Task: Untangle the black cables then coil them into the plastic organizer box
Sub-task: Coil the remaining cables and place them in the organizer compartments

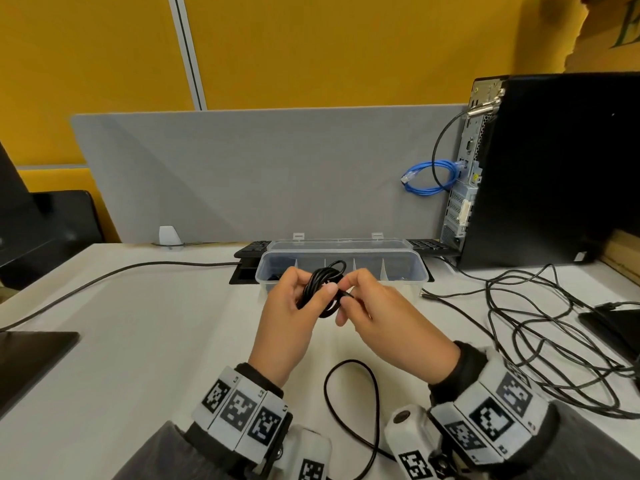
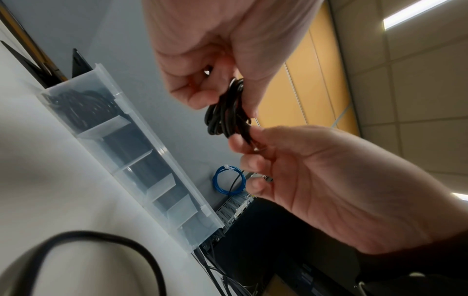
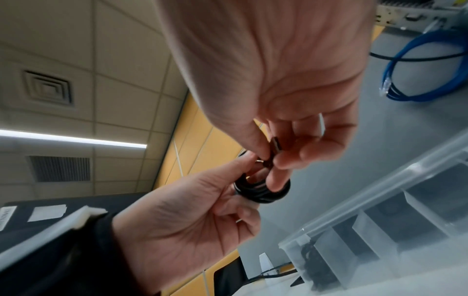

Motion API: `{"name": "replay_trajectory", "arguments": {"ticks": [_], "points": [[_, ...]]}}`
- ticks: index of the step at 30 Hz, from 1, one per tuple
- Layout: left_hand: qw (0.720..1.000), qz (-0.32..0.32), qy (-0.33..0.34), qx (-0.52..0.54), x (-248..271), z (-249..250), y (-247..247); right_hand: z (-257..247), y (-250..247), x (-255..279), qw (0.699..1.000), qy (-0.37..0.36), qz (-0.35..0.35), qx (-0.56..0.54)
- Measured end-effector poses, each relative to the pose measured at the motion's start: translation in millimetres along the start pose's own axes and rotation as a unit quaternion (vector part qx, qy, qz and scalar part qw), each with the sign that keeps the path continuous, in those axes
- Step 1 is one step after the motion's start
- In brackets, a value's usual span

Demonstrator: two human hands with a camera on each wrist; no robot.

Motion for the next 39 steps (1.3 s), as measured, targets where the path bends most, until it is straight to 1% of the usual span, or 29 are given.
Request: {"name": "replay_trajectory", "arguments": {"ticks": [3,5,6,7,8,10,12,14,15,16,17,19,20,22,24,26,28,29,31,34,35,36,37,38,39], "points": [[0.999,-0.007,0.008,-0.031,-0.9,-0.8,2.1,-5.3,-1.2,1.0,0.996,-0.001,0.019,0.086],[0.999,-0.006,0.011,-0.041,-0.5,-0.9,3.9,-7.2,-1.8,-0.2,0.984,-0.018,0.056,0.17],[0.999,-0.006,0.009,-0.042,-0.2,-1.2,4.7,-7.3,-1.7,-1.2,0.979,-0.027,0.07,0.19],[0.999,-0.007,0.007,-0.045,0.0,-1.7,5.2,-7.5,-2.1,-2.0,0.979,-0.036,0.074,0.186],[0.999,-0.007,0.004,-0.047,0.1,-2.2,5.1,-7.7,-3.1,-2.2,0.985,-0.043,0.065,0.156],[0.999,0.003,-0.025,-0.027,-2.1,-3.2,2.4,-7.6,-7.9,-2.5,0.996,-0.053,0.038,0.062],[0.997,0.014,-0.073,0.015,-5.7,-3.3,-2.9,-9.2,-18.3,-1.8,0.999,-0.039,0.001,-0.035],[0.995,0.012,-0.088,0.037,-7.2,-1.4,-6.5,-9.8,-27.7,-0.3,0.992,-0.017,-0.048,-0.12],[0.996,0.011,-0.082,0.04,-6.8,-0.5,-6.8,-9.7,-30.5,0.7,0.989,-0.014,-0.072,-0.125],[0.996,0.011,-0.073,0.04,-6.1,-0.1,-6.3,-9.3,-31.1,1.5,0.991,-0.018,-0.091,-0.097],[0.997,0.009,-0.064,0.041,-5.1,-0.1,-5.3,-8.6,-30.3,2.2,0.994,-0.029,-0.099,-0.044],[0.997,-0.01,-0.056,0.056,-2.8,-0.1,-2.1,-6.5,-24.6,3.4,0.992,-0.056,-0.094,0.056],[0.996,-0.029,-0.055,0.066,-1.8,0.7,-0.7,-6.2,-20.8,4.4,0.991,-0.061,-0.096,0.075],[0.993,-0.067,-0.055,0.078,-0.1,3.8,0.9,-8.8,-15.0,6.2,0.99,-0.055,-0.114,0.054],[0.993,-0.083,-0.045,0.075,0.4,6.0,0.2,-9.6,-13.3,6.2,0.992,-0.04,-0.118,0.026],[0.994,-0.084,-0.028,0.057,1.1,7.0,-0.2,-9.0,-14.1,4.8,0.994,-0.043,-0.081,0.051],[0.996,-0.079,-0.014,0.028,1.5,6.3,0.7,-6.9,-10.8,3.5,0.994,-0.067,-0.028,0.083],[0.997,-0.077,-0.01,0.015,1.3,5.2,1.0,-7.1,-8.2,3.2,0.993,-0.075,-0.015,0.089],[0.997,-0.074,-0.016,0.003,0.6,3.9,0.6,-6.9,-6.1,1.7,0.993,-0.083,-0.006,0.086],[0.996,-0.071,-0.041,0.04,-1.0,3.7,-2.2,-7.0,-17.8,-1.2,0.996,-0.066,-0.033,0.04],[0.995,-0.067,-0.047,0.058,-1.2,4.9,-3.2,-5.6,-23.0,-1.8,0.995,-0.072,-0.039,0.061],[0.994,-0.064,-0.049,0.079,-1.7,7.1,-3.9,-3.1,-28.6,-2.4,0.989,-0.091,-0.023,0.114],[0.992,-0.066,-0.049,0.099,-1.9,9.6,-4.8,0.3,-33.1,-3.0,0.976,-0.118,0.026,0.181],[0.989,-0.076,-0.045,0.118,-1.7,12.9,-5.2,2.5,-36.6,-2.8,0.954,-0.146,0.086,0.247],[0.986,-0.091,-0.042,0.136,-0.6,16.6,-5.1,3.7,-37.9,-2.6,0.935,-0.167,0.136,0.282]]}}
Point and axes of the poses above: each hand's wrist, its own x-axis away from the middle knuckle, its own y-axis out of the palm, z = x × y, the point moved 1 cm from there along -x, towards the middle knuckle, and after that the axes turned 1 degree about -y, right-handed, at the moved point
